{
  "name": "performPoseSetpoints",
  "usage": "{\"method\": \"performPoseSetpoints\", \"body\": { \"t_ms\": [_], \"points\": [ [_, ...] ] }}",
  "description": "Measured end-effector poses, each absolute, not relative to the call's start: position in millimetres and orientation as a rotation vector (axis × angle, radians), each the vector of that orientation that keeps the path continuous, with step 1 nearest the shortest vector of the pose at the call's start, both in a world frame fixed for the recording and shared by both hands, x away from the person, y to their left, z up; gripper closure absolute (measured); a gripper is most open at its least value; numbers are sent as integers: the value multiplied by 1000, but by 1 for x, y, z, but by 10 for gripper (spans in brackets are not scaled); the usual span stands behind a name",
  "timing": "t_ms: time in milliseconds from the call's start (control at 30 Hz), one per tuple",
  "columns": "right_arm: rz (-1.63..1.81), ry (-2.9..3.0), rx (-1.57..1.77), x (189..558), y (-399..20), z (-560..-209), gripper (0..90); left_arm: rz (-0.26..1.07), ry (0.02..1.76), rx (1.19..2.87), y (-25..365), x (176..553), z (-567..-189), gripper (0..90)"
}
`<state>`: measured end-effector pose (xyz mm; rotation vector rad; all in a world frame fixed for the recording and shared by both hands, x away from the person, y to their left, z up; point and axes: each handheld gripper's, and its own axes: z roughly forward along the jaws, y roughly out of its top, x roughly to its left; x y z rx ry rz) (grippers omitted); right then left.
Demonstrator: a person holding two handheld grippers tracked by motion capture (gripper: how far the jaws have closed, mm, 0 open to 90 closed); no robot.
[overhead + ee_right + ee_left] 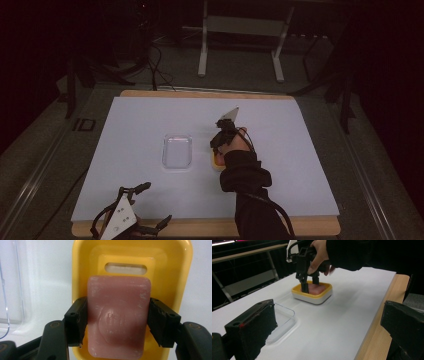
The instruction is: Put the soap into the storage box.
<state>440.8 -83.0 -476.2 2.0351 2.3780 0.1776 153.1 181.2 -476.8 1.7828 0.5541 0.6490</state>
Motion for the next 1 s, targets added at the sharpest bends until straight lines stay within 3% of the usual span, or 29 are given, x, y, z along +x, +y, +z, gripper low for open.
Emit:
{"method": "performPoseSetpoints", "body": {
  "t_ms": [467,733,1000],
  "points": [
    [292,2430,1866,437,-93,-449,323,650,556,1786,180,153,-477,5],
    [424,2549,1700,431,-110,-444,122,648,557,1786,181,154,-477,5],
    [555,2607,1534,422,-139,-439,124,650,569,1791,181,153,-478,5]
  ]
}}
